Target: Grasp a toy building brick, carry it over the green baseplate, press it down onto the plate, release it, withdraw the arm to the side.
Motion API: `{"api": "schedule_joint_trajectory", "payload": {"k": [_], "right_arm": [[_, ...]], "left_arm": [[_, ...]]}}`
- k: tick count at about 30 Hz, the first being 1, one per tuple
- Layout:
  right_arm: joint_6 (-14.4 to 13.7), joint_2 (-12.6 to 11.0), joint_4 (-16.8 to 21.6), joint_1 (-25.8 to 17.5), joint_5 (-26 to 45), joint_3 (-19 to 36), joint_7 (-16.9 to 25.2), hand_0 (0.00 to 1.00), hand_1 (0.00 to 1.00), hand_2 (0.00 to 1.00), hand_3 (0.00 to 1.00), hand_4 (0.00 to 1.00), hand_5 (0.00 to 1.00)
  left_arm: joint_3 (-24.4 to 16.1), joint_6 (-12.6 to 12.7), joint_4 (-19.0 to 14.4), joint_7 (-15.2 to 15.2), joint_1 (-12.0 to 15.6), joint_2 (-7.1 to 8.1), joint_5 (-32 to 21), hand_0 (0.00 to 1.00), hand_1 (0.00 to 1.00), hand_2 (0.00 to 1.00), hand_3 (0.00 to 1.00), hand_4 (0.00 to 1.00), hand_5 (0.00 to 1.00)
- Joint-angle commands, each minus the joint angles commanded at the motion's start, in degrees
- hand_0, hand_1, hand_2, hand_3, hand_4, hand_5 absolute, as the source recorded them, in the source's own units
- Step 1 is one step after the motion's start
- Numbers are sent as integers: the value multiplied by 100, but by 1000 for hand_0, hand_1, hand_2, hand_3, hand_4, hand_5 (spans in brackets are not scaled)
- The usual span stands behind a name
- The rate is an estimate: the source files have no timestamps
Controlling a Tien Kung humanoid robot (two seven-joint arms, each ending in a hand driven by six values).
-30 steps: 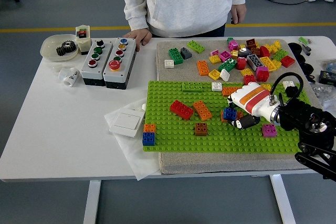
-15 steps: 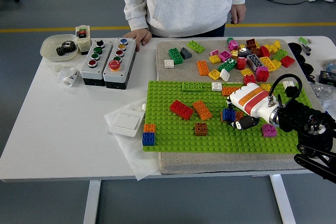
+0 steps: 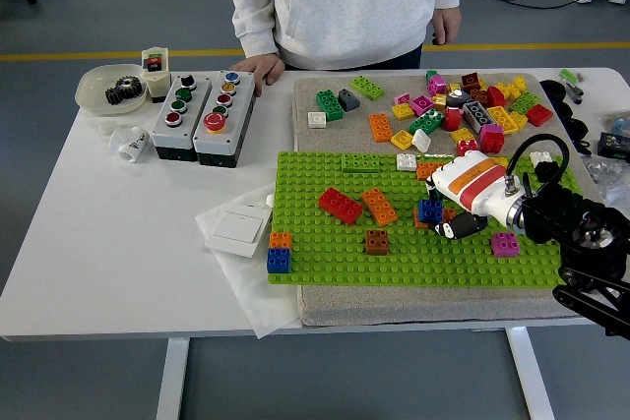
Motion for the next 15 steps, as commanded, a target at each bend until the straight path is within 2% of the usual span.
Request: {"api": "schedule_joint_trajectory", "payload": {"k": [15], "right_arm": [[70, 32, -40, 57, 54, -9, -15, 448, 545, 613, 541, 801, 430]], "left_arm": [[27, 20, 7, -2, -68, 7, -48, 792, 774, 776, 587, 621, 620]]}}
